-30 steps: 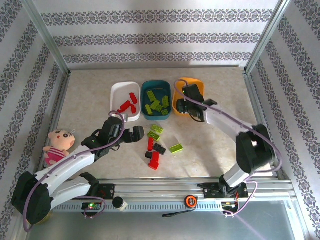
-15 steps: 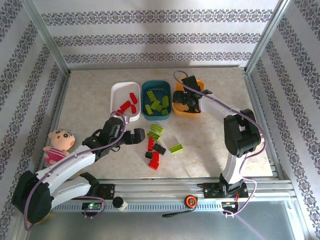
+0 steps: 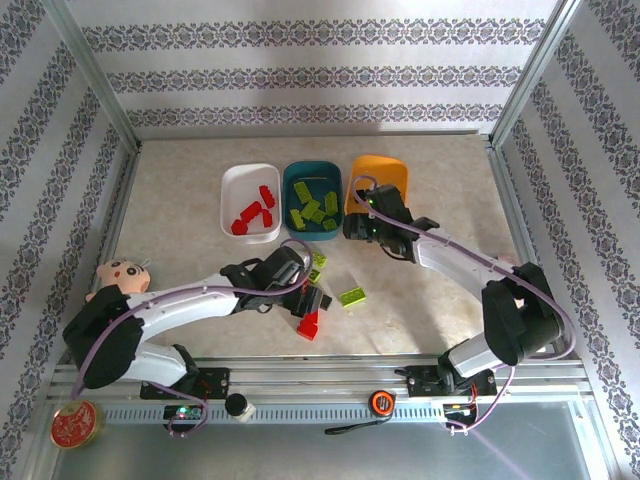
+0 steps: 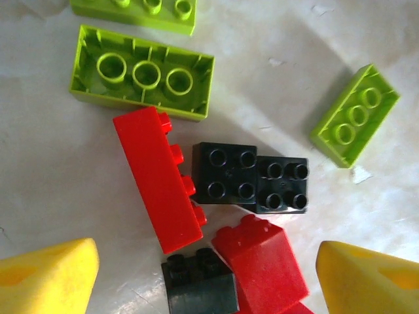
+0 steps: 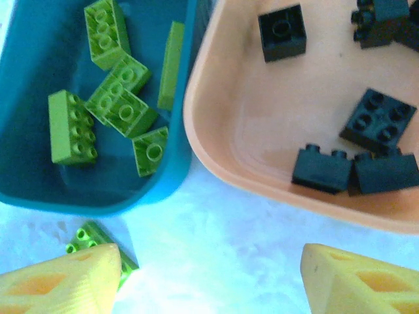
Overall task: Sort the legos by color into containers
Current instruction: Pick up the lego from the middle-left of the table.
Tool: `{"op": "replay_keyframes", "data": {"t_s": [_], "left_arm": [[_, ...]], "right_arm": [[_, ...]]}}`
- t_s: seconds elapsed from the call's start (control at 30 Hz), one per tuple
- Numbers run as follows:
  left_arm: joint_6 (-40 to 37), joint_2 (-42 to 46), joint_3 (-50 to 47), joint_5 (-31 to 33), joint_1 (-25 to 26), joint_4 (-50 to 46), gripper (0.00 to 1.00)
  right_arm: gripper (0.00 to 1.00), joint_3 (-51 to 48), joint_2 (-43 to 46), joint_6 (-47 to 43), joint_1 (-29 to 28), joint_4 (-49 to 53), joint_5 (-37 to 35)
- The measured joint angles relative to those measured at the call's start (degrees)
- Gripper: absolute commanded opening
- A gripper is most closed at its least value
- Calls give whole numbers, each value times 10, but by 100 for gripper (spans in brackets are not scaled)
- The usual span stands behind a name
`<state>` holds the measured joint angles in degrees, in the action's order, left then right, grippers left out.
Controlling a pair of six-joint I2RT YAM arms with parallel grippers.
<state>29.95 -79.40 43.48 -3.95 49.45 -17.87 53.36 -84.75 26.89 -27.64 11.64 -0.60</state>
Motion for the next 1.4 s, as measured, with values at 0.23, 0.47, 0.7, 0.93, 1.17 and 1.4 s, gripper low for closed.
{"op": "replay_keyframes", "data": {"t_s": [0.23, 0.47, 0.7, 0.93, 1.17, 1.4], "left_arm": [[-13, -33, 16, 29, -5, -14, 64], [-22, -99, 49, 25, -34, 0, 61], [-29, -131, 59, 10, -42, 30, 38], [-27, -128, 56, 7, -42, 32, 22], [-25, -50, 24, 5, -73, 20, 18], [-25, 45, 48, 15, -173, 13, 17]], "right_arm": [[73, -41, 38, 2, 0, -9, 0], [74, -54, 58, 2, 0, -14, 0], [74, -74, 70, 2, 1, -17, 0], [74, -78, 75, 2, 5, -17, 0], [74, -89, 78, 2, 5, -21, 0], [74, -97, 99, 4, 5, -23, 0]]}}
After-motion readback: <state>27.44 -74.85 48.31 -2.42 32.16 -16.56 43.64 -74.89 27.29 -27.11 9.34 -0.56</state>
